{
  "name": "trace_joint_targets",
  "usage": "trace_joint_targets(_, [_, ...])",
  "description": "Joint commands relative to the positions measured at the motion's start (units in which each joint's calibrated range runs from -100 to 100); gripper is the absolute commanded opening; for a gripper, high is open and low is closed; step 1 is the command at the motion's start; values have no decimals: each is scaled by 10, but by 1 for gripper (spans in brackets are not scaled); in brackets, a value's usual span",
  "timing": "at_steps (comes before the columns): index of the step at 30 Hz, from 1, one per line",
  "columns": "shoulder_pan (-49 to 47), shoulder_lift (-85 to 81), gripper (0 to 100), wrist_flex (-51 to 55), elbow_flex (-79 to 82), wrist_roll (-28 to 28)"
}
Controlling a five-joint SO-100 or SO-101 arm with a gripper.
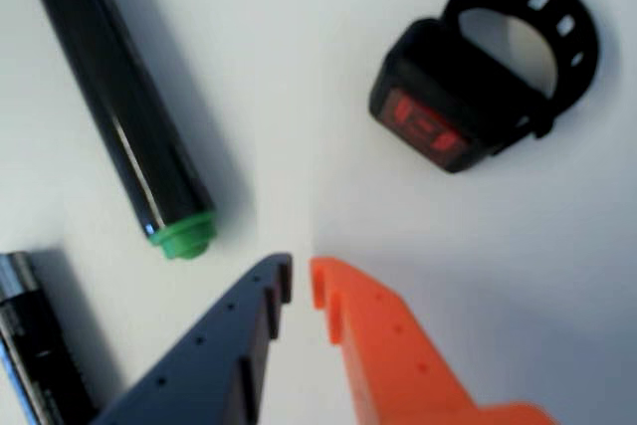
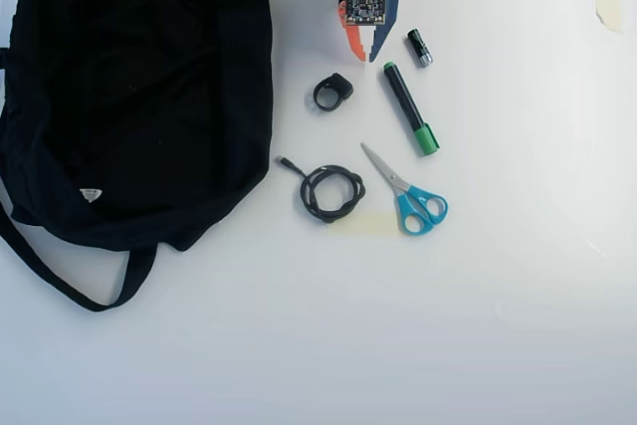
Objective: Put the bike light into the black bag
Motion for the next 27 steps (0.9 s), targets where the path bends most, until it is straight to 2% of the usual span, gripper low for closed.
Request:
trace_joint_targets(1, [2,-7,2,13,14,0])
trace_joint_targets(27, [-3,-5,2,4,6,1])
